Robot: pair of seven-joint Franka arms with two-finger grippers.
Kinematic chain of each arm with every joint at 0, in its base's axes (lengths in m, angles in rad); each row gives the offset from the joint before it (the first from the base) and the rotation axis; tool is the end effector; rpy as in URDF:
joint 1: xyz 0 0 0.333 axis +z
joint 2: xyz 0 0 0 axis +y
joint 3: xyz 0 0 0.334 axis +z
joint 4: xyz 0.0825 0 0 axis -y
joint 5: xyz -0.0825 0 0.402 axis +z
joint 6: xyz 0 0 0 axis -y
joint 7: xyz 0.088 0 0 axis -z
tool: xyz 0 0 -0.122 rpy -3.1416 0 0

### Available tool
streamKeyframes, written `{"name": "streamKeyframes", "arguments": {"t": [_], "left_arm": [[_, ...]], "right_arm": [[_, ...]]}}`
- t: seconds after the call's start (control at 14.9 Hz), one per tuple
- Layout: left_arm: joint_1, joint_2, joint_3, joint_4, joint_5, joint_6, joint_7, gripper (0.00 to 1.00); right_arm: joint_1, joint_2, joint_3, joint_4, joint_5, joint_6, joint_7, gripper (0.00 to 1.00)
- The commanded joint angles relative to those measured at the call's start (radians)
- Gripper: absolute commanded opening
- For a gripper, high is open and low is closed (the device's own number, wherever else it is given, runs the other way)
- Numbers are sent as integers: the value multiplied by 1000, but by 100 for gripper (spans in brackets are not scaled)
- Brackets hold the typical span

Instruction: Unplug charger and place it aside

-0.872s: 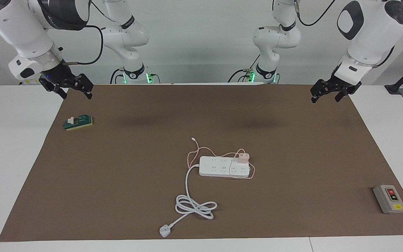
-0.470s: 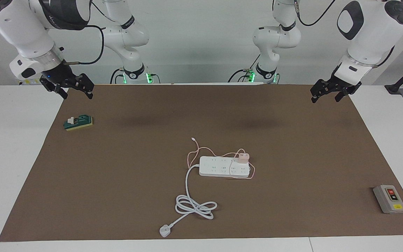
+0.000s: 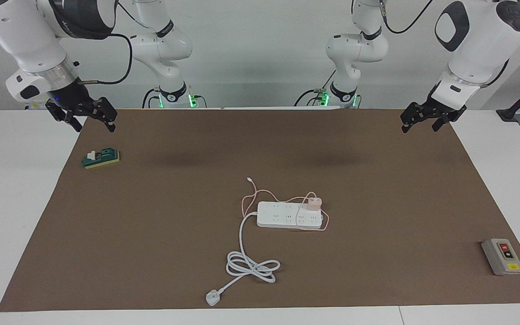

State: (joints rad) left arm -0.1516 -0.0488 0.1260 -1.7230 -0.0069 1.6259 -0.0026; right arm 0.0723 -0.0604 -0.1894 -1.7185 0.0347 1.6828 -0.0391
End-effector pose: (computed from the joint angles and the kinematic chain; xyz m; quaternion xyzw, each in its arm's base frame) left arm 0.5564 -0.0136 0.5849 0.9996 -0.0114 -0.0244 0.0062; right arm 0.5574 -0.0645 0.5982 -0.9988 0.0406 -0.0135 0.0220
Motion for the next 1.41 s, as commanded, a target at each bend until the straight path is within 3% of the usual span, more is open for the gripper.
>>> {"name": "streamKeyframes", "arguments": {"t": [0.0,0.4,0.74,0.94,1.34], "left_arm": [[-6,-25,6,-23,-10,-6,-11,100],[-6,-25,6,-23,-10,-6,-11,100],[-8,-23,4,-21,-10,-3,-11,100],[1,-23,6,-21,-10,-6,-11,100],[-6,-26,4,-26,-10,6,-13,100]], "right_arm": [[0,-16,8,-36,-6,20,101,100],[23,37,24,-46,169,-38,811,100],[112,112,24,-46,321,38,1345,100],[113,171,24,-46,444,107,1429,100],[227,269,22,-46,606,316,1613,100]]}}
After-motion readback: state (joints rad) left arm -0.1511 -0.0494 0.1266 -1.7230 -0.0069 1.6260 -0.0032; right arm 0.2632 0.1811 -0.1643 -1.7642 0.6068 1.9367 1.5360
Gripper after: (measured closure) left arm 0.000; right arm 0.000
